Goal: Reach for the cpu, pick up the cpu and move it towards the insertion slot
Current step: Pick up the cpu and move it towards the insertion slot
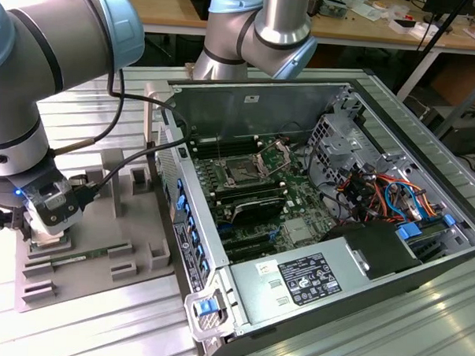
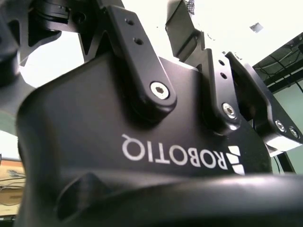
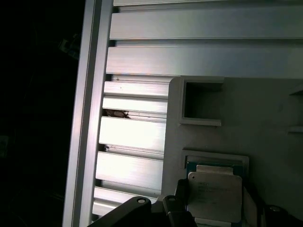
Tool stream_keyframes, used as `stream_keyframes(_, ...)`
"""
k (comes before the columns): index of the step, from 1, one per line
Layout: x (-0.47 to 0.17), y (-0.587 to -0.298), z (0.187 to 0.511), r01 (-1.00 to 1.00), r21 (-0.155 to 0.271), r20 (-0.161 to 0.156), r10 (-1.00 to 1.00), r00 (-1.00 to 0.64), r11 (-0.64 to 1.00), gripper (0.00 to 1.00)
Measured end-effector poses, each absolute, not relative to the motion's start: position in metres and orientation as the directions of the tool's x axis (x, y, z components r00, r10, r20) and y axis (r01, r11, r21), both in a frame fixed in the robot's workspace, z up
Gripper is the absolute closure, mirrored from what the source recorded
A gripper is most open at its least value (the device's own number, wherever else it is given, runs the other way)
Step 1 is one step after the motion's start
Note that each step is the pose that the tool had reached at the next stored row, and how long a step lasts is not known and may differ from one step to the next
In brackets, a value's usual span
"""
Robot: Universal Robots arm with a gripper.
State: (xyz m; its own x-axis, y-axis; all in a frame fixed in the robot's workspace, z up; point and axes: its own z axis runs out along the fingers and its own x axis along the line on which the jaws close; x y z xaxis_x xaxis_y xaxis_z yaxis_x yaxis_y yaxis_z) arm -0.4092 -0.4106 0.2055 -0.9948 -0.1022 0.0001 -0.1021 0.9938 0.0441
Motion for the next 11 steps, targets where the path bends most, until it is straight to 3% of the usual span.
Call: stream_keyframes(11,-0.4093,-0.4106,0.2027,-0.069,0.044,0.0,-0.069,-0.998,0.997,0.46)
